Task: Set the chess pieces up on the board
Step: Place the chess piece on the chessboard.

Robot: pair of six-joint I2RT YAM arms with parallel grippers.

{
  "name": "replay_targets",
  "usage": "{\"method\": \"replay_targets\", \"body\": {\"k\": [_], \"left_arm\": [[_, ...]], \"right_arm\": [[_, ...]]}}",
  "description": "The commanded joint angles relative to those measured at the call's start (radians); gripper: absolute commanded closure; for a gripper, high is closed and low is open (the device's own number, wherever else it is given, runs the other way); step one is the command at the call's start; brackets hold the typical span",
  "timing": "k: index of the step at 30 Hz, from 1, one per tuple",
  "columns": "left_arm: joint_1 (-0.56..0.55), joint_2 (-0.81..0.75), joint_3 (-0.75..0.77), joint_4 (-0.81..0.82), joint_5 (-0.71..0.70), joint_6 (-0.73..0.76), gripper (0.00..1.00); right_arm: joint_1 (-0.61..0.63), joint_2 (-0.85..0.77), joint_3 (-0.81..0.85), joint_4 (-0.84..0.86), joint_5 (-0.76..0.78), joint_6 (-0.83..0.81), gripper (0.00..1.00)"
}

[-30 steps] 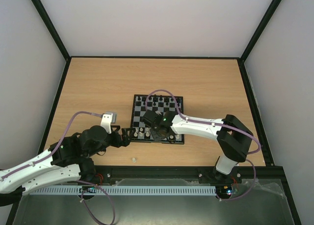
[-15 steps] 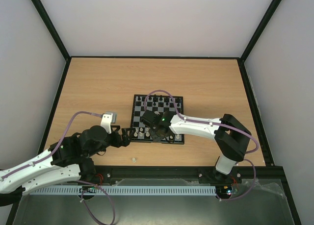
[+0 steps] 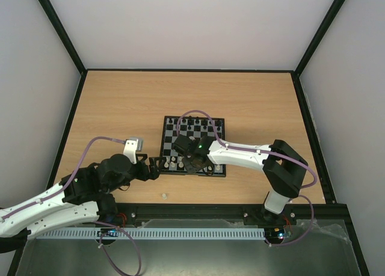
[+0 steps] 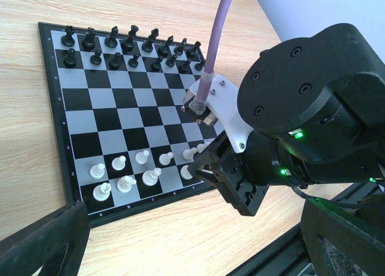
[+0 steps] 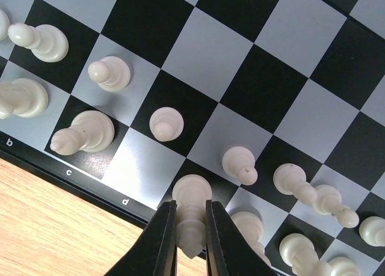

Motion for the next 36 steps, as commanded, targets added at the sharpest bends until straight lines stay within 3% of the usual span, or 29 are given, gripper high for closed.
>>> {"method": "replay_targets", "body": {"k": [1, 36], "left_arm": [[-0.003, -0.007, -0.01, 0.006, -0.003, 0.013, 0.01], [-0.003, -0.001, -0.01, 0.007, -0.003, 0.014, 0.01]], "right_arm": [[-0.003, -0.001, -0.016, -0.035, -0.009, -0.004, 0.96], [-0.01, -0.039, -0.054, -0.048, 0.014, 0.012, 0.83]]}}
